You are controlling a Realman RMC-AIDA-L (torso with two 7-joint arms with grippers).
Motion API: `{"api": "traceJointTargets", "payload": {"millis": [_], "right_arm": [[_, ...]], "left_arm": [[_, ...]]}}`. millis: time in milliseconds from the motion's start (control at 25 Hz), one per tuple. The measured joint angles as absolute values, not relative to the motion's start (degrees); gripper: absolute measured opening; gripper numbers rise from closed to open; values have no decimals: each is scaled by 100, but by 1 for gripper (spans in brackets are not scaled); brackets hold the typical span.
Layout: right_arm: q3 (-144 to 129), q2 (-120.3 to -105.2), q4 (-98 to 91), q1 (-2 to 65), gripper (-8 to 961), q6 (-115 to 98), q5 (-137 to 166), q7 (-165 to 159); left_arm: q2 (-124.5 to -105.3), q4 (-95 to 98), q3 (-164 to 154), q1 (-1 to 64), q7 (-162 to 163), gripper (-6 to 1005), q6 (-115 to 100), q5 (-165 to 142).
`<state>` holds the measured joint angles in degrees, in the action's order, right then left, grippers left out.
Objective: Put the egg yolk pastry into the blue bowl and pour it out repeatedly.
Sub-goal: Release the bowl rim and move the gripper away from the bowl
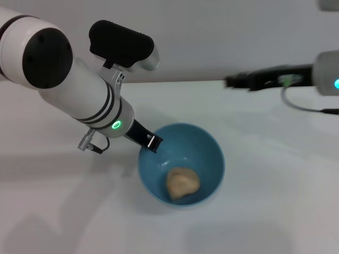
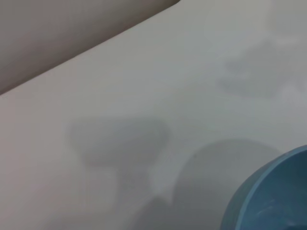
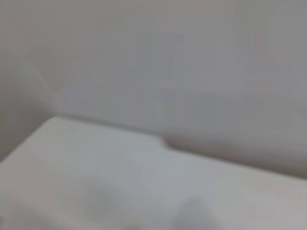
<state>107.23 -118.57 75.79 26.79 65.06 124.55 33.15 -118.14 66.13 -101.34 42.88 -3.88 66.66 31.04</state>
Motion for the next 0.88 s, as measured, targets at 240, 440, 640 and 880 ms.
{"api": "traceJointTargets", "payload": {"millis": [240,440,640,880], "right_arm": [[10781,-11873,7884,1856,334,5312,12593,3294],[10775,-11870,7805,1688,334,5062,12595,3337],[10782,-11874,7780,1692,334,5001,12595,3340],[10800,-11868,7780,1716,334,4958,12595,3344]], "left_arm": [[-11837,6601,-10238,4316,-390,2,6840,3103],[-11849,6565,-10342,4451,-374,3,7005,3103],[-11869,6444,-10556,4582,-349,22,6896,3238],[-11874,6049,-10711,4714,-343,45,6698,3495]]}}
